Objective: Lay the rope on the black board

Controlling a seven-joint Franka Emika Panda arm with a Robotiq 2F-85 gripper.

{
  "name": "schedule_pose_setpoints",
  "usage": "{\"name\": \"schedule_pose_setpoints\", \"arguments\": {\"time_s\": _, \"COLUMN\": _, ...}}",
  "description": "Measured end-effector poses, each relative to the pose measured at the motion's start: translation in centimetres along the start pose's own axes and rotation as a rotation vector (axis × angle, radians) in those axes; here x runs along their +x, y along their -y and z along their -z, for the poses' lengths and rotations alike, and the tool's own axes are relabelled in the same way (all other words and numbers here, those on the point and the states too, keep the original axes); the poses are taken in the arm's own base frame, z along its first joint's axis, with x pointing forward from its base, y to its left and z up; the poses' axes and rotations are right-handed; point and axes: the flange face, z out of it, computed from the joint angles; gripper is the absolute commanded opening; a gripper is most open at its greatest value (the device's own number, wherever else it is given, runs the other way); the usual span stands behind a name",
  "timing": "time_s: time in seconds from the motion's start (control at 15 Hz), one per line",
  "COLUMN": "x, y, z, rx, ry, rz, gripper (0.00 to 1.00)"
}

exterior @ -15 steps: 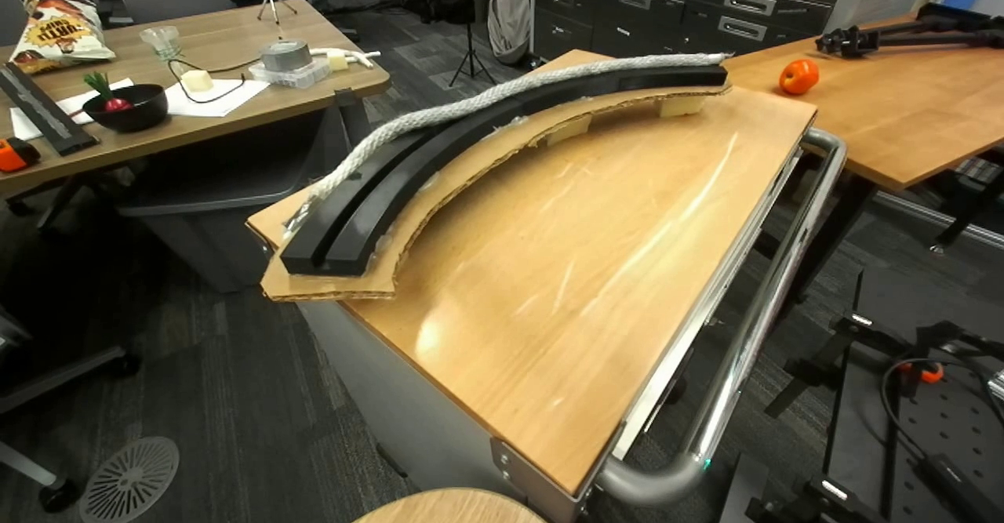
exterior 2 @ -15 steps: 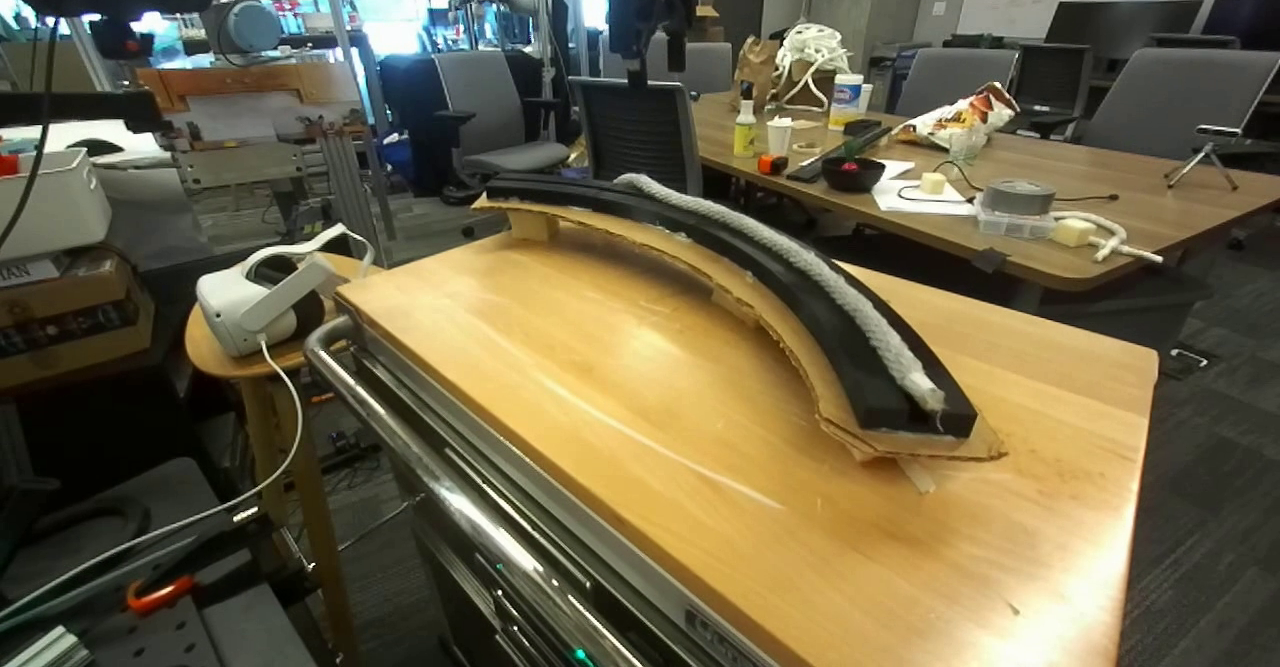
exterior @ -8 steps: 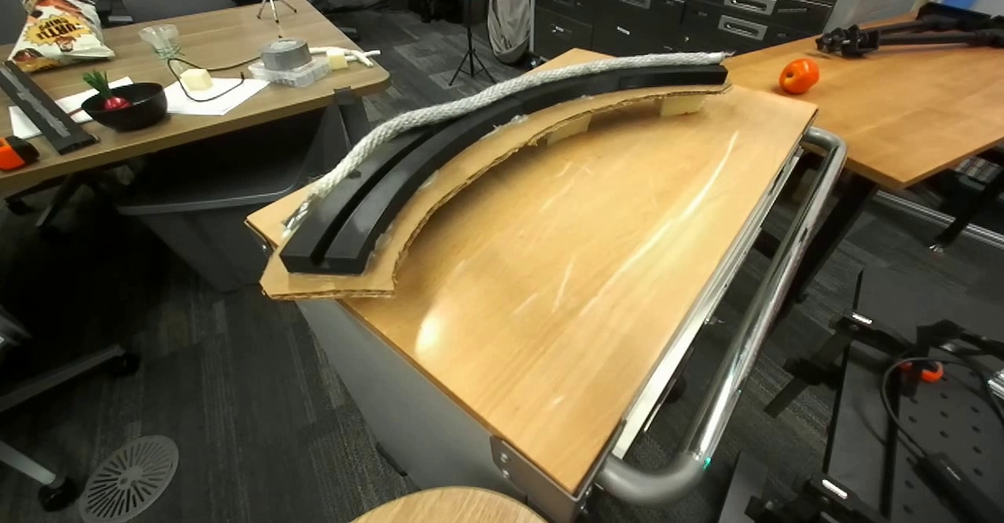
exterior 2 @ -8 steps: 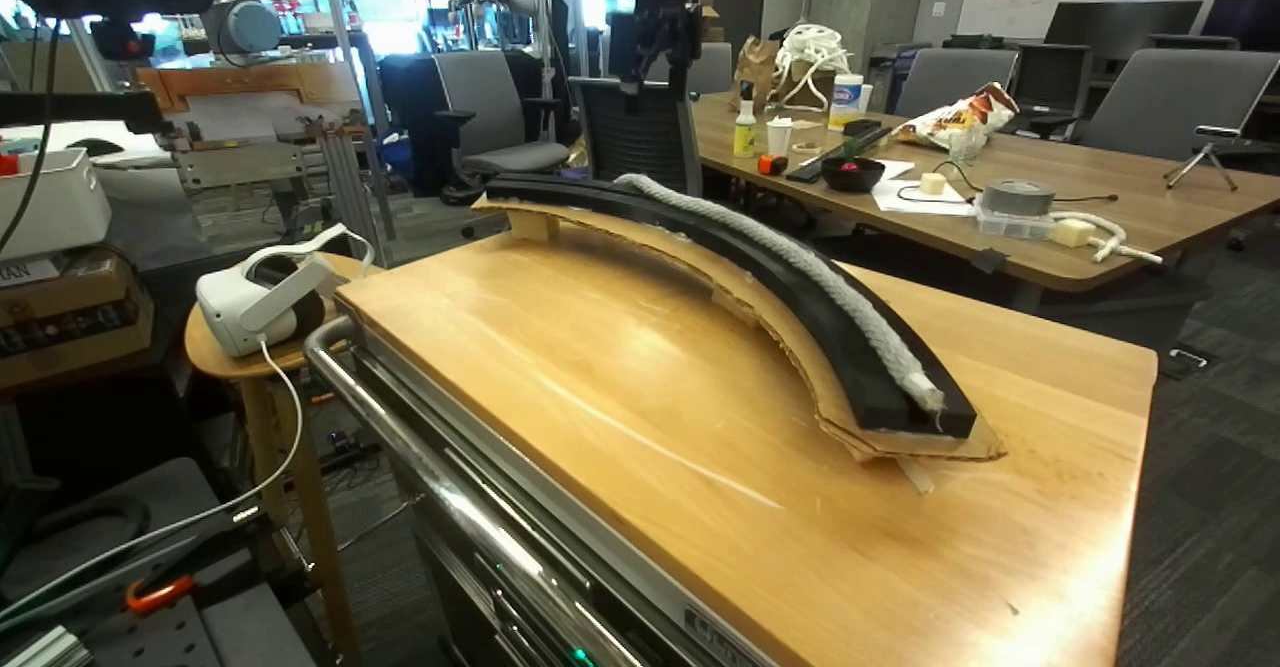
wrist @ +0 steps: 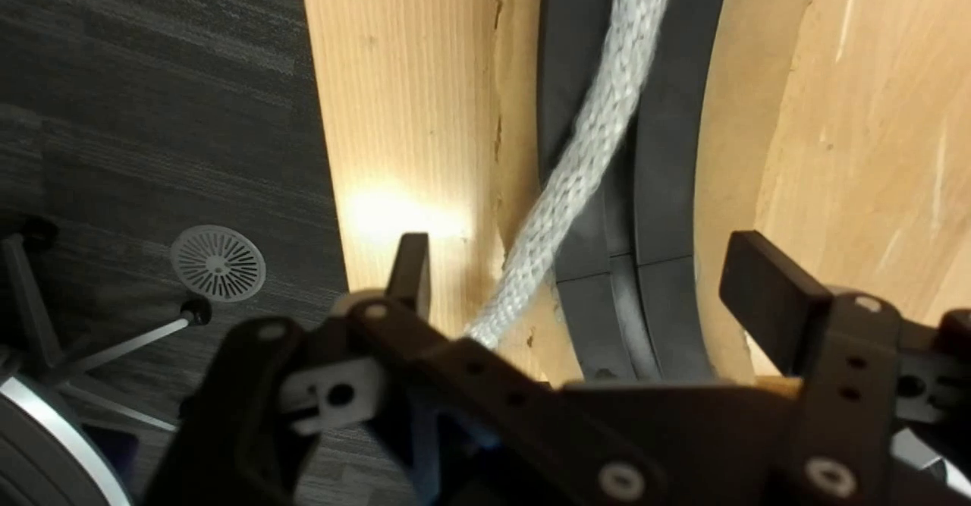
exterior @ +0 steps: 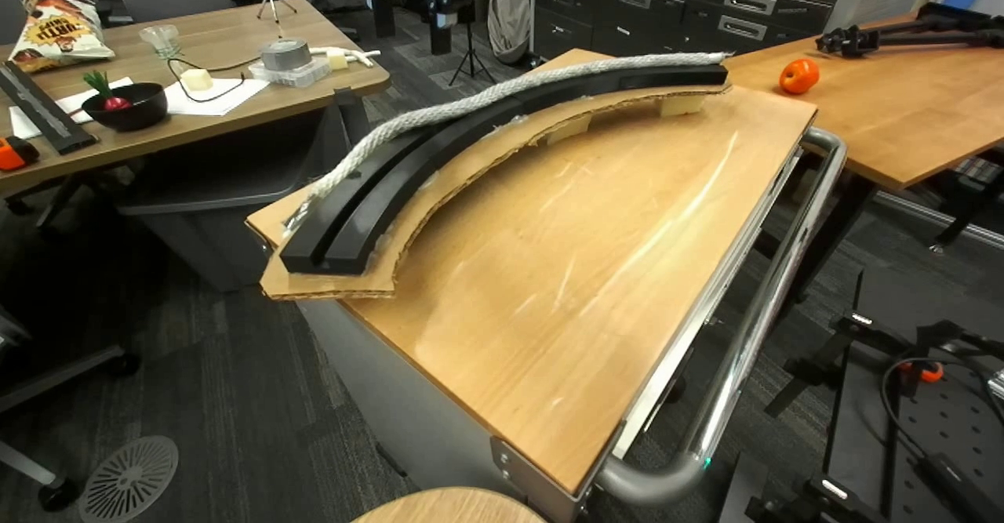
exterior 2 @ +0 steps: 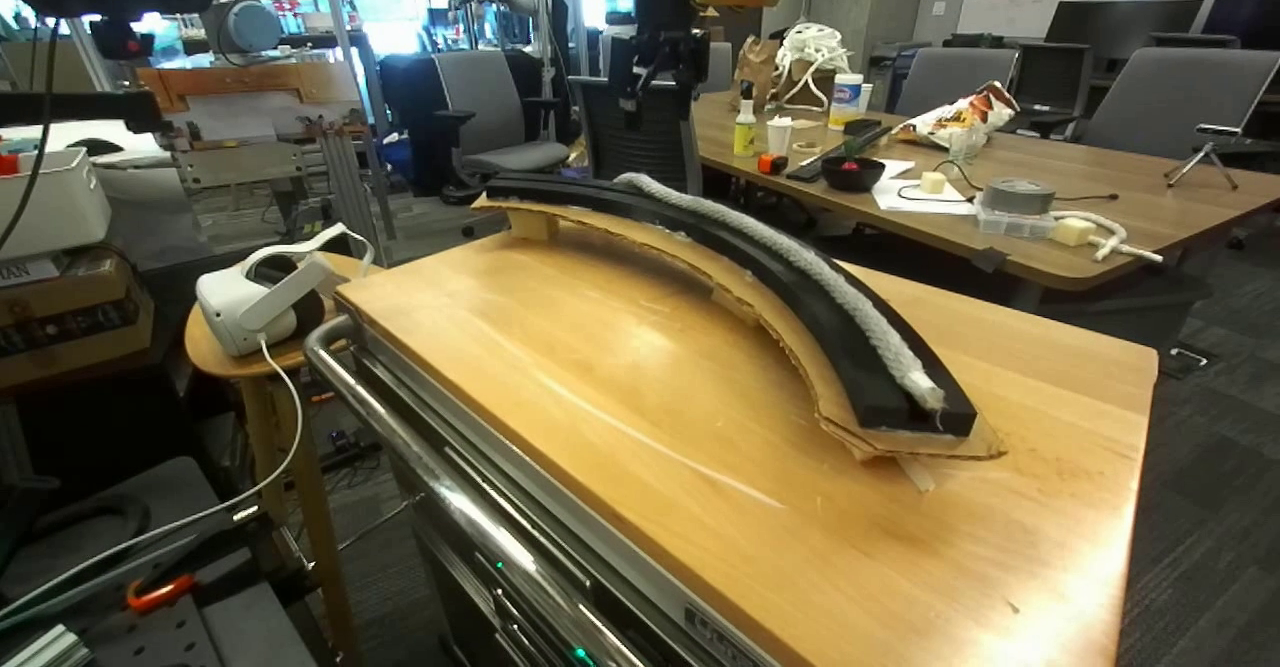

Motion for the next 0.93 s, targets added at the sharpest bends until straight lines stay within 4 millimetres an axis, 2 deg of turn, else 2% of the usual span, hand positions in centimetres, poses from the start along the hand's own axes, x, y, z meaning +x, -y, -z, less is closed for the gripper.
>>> {"name": "schedule_pose_setpoints", "arguments": {"time_s": 0.07, "x": 0.5, "y": -0.3, "z": -0.7, "rx": 0.010, "ry": -0.001, "rz": -0.028, "gripper": 0.93}}
{"name": "schedule_pose_setpoints", "arguments": {"time_s": 0.27, "x": 1.9, "y": -1.0, "z": -2.7, "rx": 0.029, "ry": -0.005, "rz": -0.115, "gripper": 1.00}}
{"name": "schedule_pose_setpoints", "arguments": {"time_s": 0.6, "x": 3.4, "y": -2.0, "z": -5.0, "rx": 0.043, "ry": -0.016, "rz": -0.239, "gripper": 1.00}}
{"name": "schedule_pose_setpoints", "arguments": {"time_s": 0.93, "x": 3.5, "y": -2.8, "z": -5.8, "rx": 0.050, "ry": -0.020, "rz": -0.306, "gripper": 1.00}}
